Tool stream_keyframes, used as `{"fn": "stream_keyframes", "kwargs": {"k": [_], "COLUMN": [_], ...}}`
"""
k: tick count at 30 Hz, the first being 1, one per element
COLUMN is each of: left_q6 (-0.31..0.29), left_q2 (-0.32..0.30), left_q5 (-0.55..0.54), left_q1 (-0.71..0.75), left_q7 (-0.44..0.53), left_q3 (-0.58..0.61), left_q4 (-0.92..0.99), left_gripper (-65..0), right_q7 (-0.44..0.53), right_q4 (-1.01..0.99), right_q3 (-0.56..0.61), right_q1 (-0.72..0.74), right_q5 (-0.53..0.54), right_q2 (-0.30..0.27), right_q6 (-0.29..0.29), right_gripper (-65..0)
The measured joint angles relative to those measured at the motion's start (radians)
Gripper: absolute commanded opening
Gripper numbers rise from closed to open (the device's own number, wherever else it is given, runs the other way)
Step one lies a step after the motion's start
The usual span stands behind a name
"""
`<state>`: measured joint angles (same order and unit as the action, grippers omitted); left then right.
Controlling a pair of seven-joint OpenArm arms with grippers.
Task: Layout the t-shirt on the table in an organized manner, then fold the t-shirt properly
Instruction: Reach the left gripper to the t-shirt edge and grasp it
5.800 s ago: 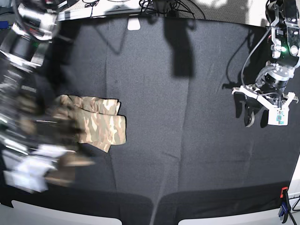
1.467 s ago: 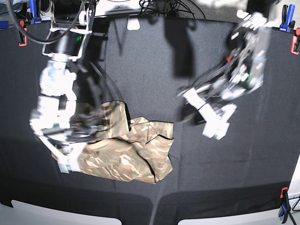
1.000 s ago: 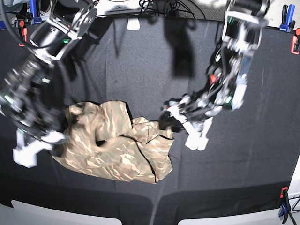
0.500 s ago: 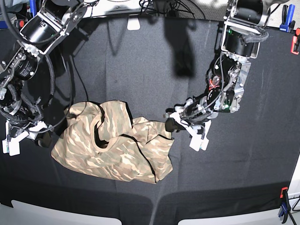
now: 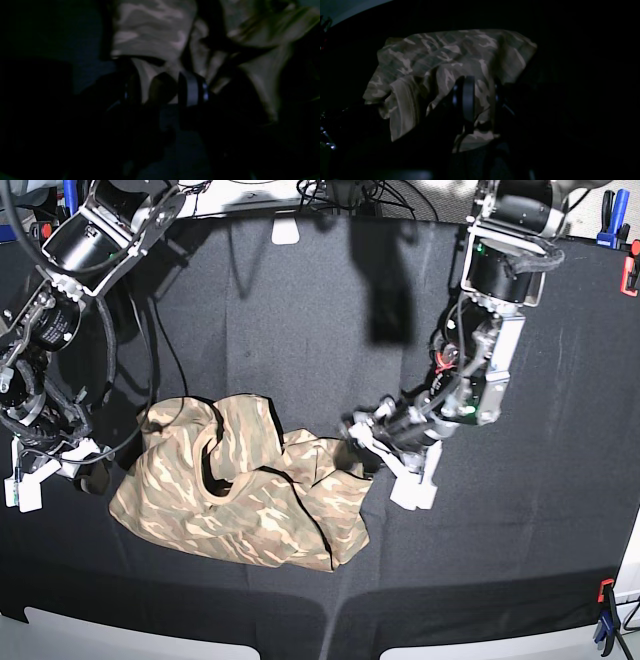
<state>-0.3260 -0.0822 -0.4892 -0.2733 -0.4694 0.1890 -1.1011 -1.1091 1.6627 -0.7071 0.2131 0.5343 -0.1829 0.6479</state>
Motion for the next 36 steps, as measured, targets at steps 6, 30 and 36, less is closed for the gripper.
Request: {"fn": "stream_keyframes", "kwargs": {"k": [6, 30, 36], "left_q6": [0.000, 0.000, -0.003], "left_q2": [-0.001, 0.059, 0.050], "left_q5": [-0.006, 0.114, 0.113], "left_q1": [-0.001, -0.007, -0.028], "left_q7": [0.025, 0.086, 0.076], "left_q3": [-0.001, -0.001, -0.001], "left_q4": [0.026, 0.093, 0.093], "left_gripper": [-41.7, -55.8, -65.0], "right_q7": [-0.006, -0.019, -0.027], "right_q4": [0.000, 0.000, 0.000], "right_q3": [0.000, 0.000, 0.000], "right_q1": [0.000, 0.000, 0.000], "right_q5": [0.051, 0.065, 0.098], "right_q2": [0.000, 0.000, 0.000], "right_q6": [0.000, 0.000, 0.000], "right_gripper": [-55.0, -55.0, -55.0]}}
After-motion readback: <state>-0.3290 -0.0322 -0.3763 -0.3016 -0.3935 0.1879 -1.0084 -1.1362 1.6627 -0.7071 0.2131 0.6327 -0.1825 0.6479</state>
